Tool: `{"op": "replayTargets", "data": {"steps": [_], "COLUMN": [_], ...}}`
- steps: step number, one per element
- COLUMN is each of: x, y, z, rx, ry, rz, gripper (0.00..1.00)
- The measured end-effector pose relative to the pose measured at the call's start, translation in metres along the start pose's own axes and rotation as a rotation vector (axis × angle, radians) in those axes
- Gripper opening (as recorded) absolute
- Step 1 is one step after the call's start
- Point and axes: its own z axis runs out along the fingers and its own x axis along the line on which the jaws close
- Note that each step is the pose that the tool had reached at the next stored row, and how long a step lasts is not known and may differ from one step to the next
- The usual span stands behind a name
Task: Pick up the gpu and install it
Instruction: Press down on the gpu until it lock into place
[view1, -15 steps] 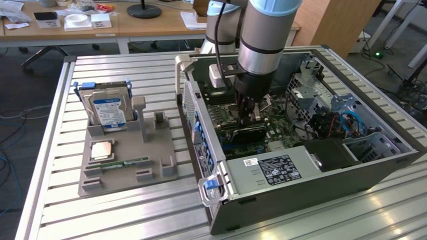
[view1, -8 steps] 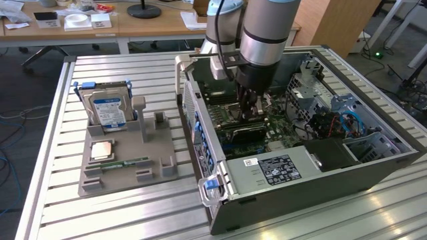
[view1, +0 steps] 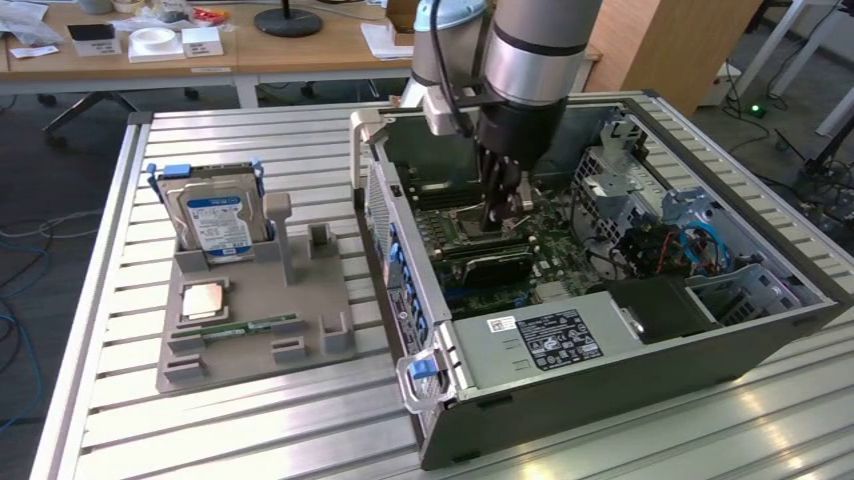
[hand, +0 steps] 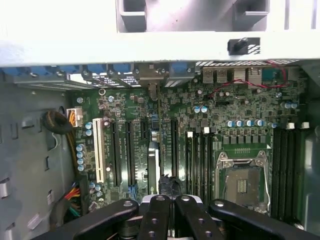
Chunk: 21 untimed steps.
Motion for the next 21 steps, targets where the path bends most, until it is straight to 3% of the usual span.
{"op": "replayTargets", "data": {"steps": [10, 21], "x": [-0.001, -0.001], "y": [-0.0008, -0.0009], "z": [-0.0223, -0.0237], "rx": [-0.0001, 0.0], "ry": [0.0002, 0.0001], "rz": [0.0, 0.0], "gripper": [0.11, 0.11]}}
